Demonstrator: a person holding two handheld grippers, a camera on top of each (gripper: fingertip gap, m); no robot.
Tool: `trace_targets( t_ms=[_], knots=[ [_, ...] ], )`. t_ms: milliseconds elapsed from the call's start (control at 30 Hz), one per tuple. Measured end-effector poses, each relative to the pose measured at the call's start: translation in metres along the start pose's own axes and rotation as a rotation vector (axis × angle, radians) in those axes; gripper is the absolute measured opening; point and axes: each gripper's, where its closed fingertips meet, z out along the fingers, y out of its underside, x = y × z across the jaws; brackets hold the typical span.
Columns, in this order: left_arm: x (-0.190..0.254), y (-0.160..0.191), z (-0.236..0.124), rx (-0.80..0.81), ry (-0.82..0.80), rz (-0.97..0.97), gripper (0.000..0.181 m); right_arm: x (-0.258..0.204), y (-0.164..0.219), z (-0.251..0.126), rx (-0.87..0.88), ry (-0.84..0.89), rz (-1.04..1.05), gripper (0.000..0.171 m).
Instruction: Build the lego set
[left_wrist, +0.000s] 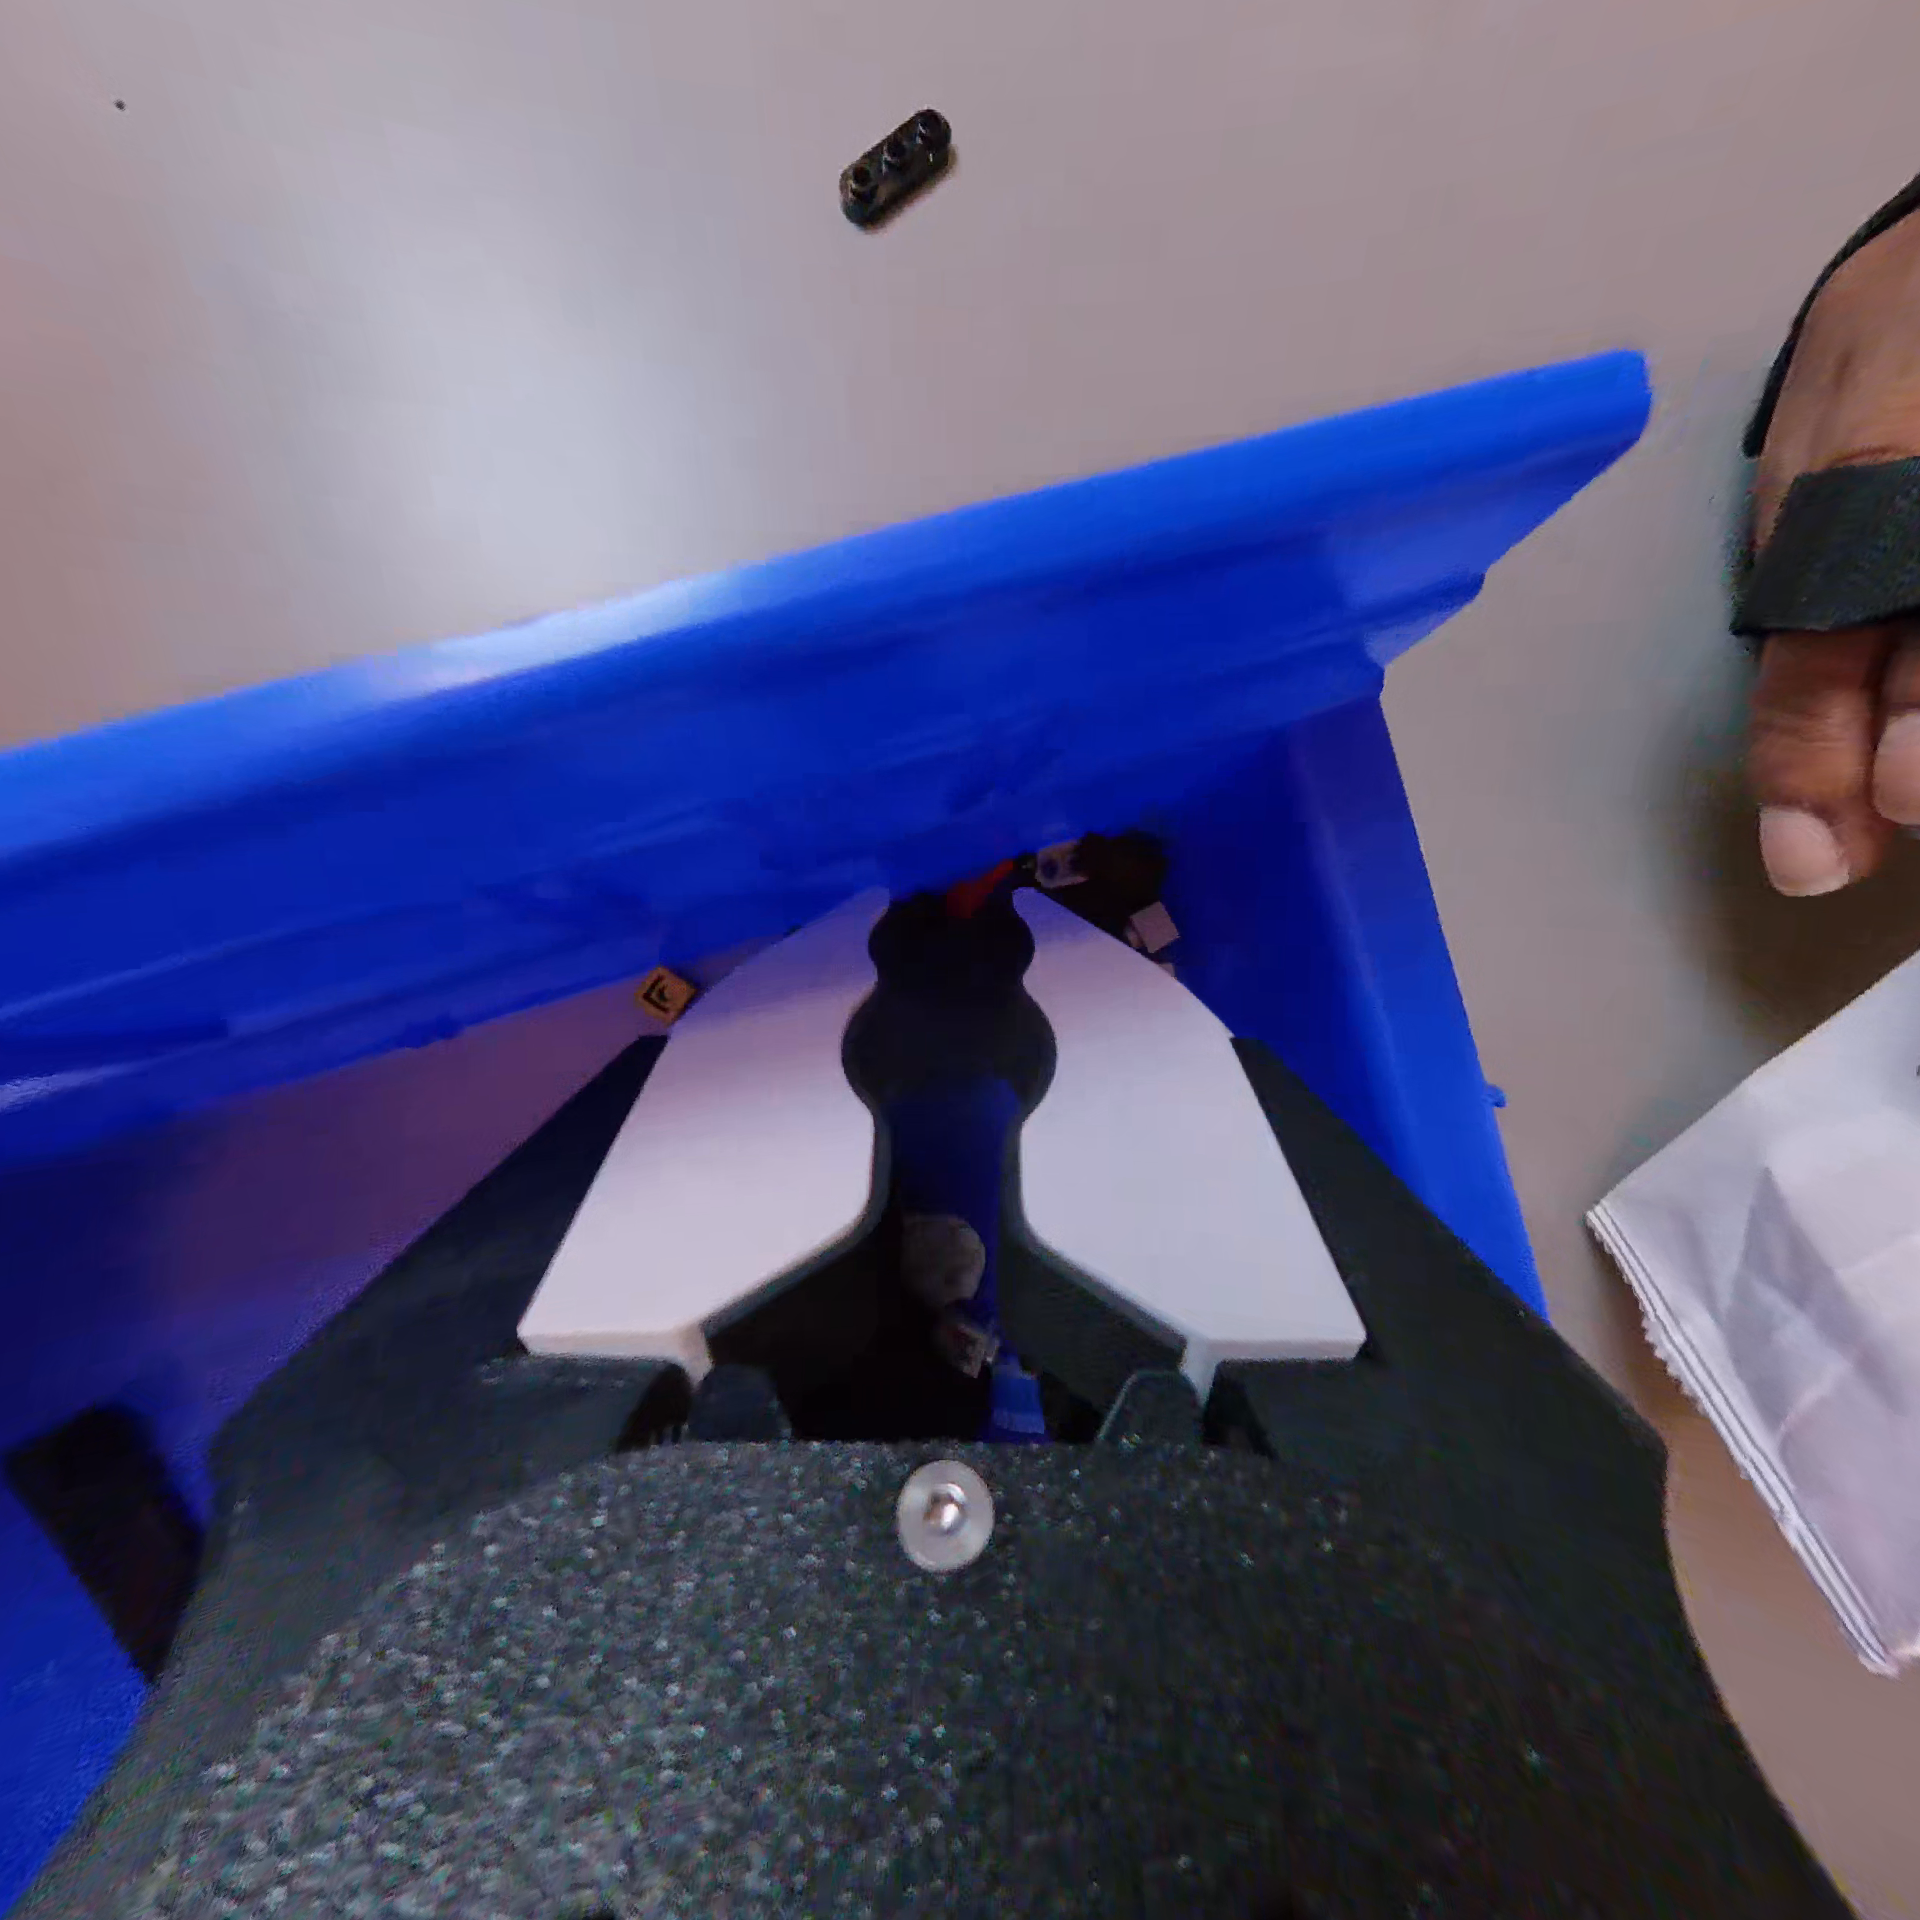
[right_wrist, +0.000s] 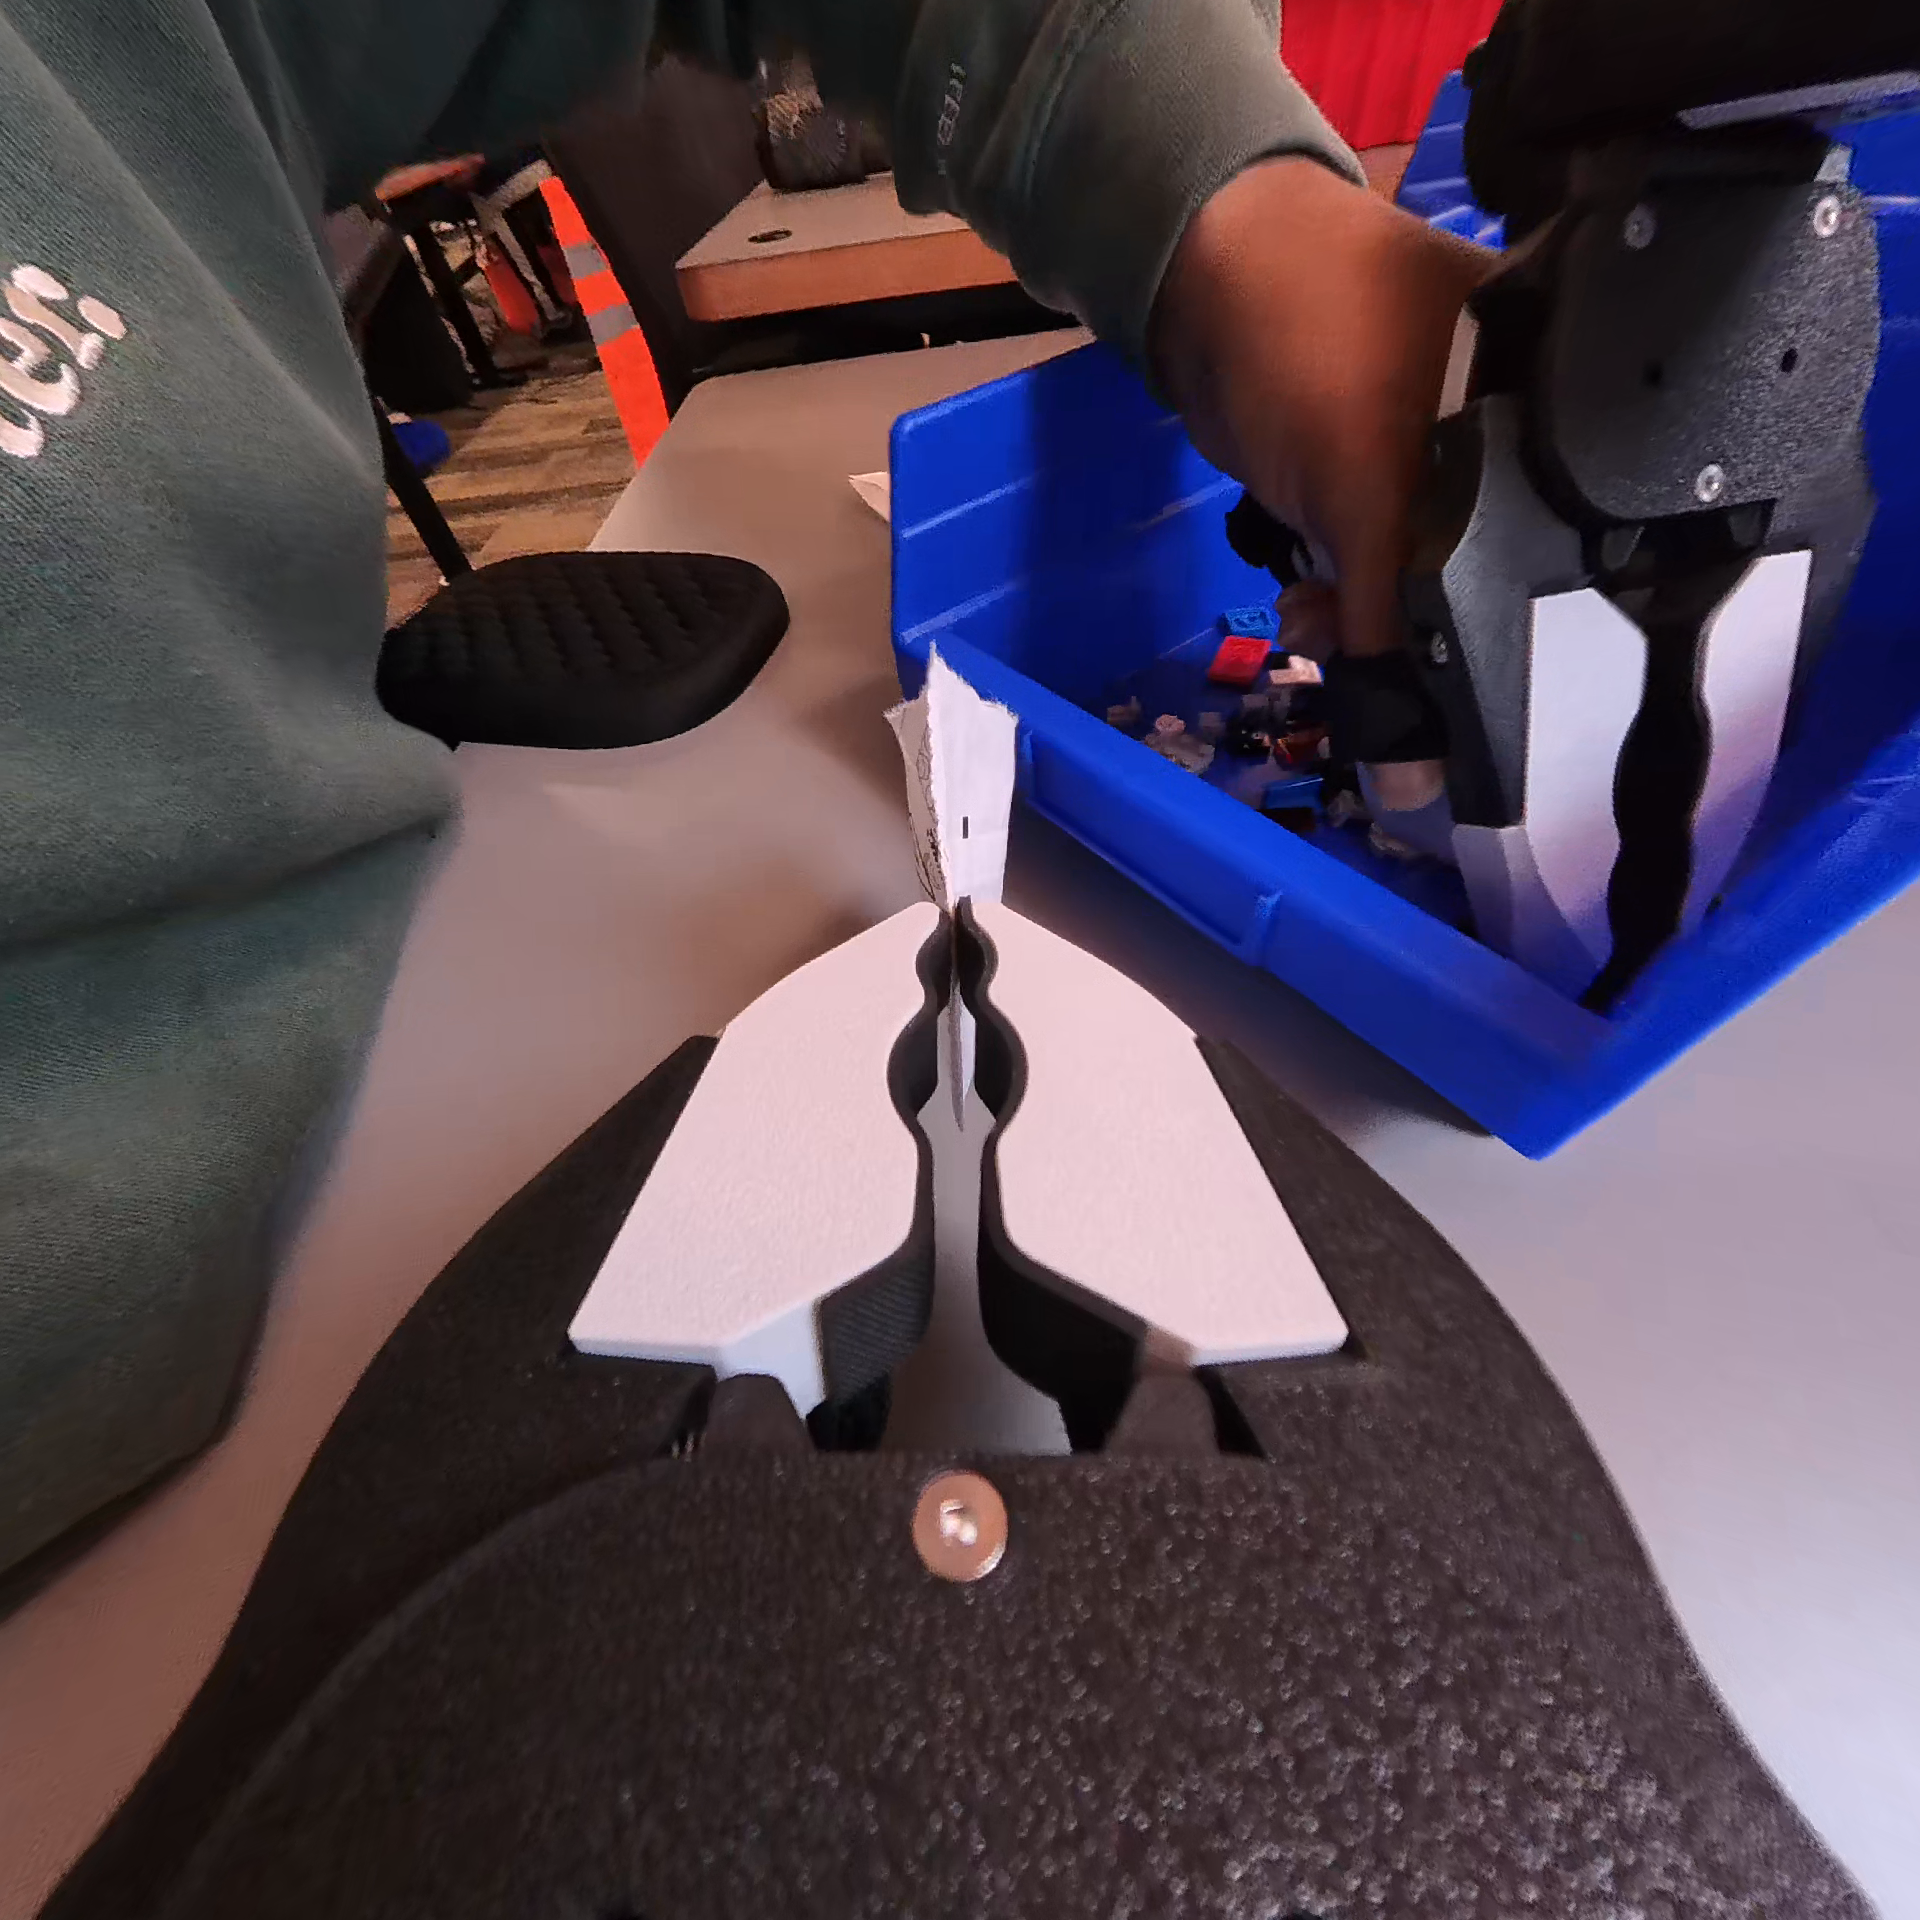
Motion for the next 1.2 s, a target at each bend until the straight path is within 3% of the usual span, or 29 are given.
trace_targets(
  t_ms=[267, 600, 733, 867, 1000, 1200],
  knots=[
    [0.003, 0.001, 0.003, -0.006, -0.024, 0.15, 0.007, -0.001, -0.001, -0.002, -0.003, 0.01, -0.015, 0.0],
    [0.009, 0.018, -0.015, -0.139, -0.003, 0.221, 0.008, -0.001, -0.005, -0.005, 0.0, 0.018, -0.034, 0.0],
    [-0.001, 0.041, -0.029, -0.372, -0.044, 0.191, 0.04, -0.002, -0.006, -0.004, -0.002, 0.017, -0.041, 0.0],
    [0.007, 0.01, -0.026, -0.173, 0.049, -0.097, 0.038, -0.002, -0.007, -0.005, 0.0, 0.022, -0.048, 0.0],
    [0.006, 0.003, -0.012, -0.057, 0.06, -0.259, 0.033, -0.003, -0.008, -0.006, 0.0, 0.028, -0.054, 0.0],
    [0.006, -0.003, -0.002, 0.044, 0.006, -0.315, 0.031, -0.004, -0.009, -0.005, 0.005, 0.023, -0.055, 0.0]
  ],
)
